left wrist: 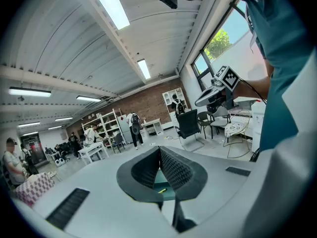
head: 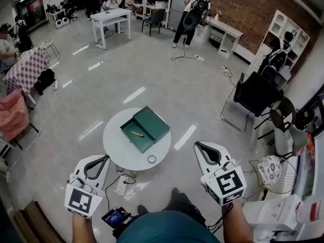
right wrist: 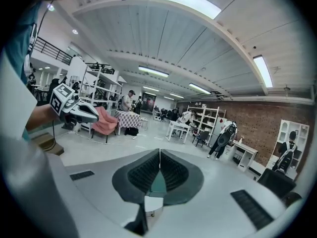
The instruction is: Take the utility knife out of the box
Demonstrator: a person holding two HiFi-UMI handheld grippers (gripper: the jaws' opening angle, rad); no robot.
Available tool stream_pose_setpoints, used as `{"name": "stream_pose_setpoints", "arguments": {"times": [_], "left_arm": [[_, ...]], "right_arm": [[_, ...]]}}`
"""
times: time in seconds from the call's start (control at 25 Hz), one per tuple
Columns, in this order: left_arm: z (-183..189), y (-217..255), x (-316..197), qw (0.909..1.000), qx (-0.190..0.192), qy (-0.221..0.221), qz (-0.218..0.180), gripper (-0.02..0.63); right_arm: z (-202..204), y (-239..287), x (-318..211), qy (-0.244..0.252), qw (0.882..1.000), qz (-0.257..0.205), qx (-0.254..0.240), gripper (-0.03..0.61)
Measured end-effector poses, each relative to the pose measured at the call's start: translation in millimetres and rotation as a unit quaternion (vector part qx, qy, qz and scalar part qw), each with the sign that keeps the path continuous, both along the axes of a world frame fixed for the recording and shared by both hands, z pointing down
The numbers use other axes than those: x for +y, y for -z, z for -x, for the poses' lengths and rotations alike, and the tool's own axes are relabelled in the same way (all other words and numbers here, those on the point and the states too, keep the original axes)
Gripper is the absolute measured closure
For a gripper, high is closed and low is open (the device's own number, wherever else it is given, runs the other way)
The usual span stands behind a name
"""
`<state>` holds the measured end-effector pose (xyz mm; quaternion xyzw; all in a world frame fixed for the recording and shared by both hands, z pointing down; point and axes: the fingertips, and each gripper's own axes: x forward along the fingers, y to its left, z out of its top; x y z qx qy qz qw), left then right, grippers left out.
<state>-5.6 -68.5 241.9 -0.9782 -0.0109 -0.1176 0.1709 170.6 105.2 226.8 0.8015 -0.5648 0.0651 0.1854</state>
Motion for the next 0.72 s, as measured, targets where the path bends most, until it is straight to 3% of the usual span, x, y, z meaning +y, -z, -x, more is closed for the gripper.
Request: {"name": "stream_pose_setpoints", "arguments": {"times": [0.28, 0.52, 0.72], "left_arm": [[-1.6, -24.3, -82.7, 0.9972, -0.010, 0.073, 0.011, 0.595], [-16.3, -29.2, -131.7, 0.9861, -0.011, 0.160, 0.046, 0.595], [-37.2, -53.3, -151.3, 0.9814, -0.015, 0.184, 0.055, 0.594]], "right_arm": [[-37.8, -31.7, -124.2, 0.072, 0.997, 0.014, -0.019, 0.541], [-71.1, -42.0, -206.6, 0.148, 0.988, 0.030, -0.028, 0.541], [-93.6, -64.8, -250.8, 0.183, 0.981, 0.049, -0.031, 0.541]]}}
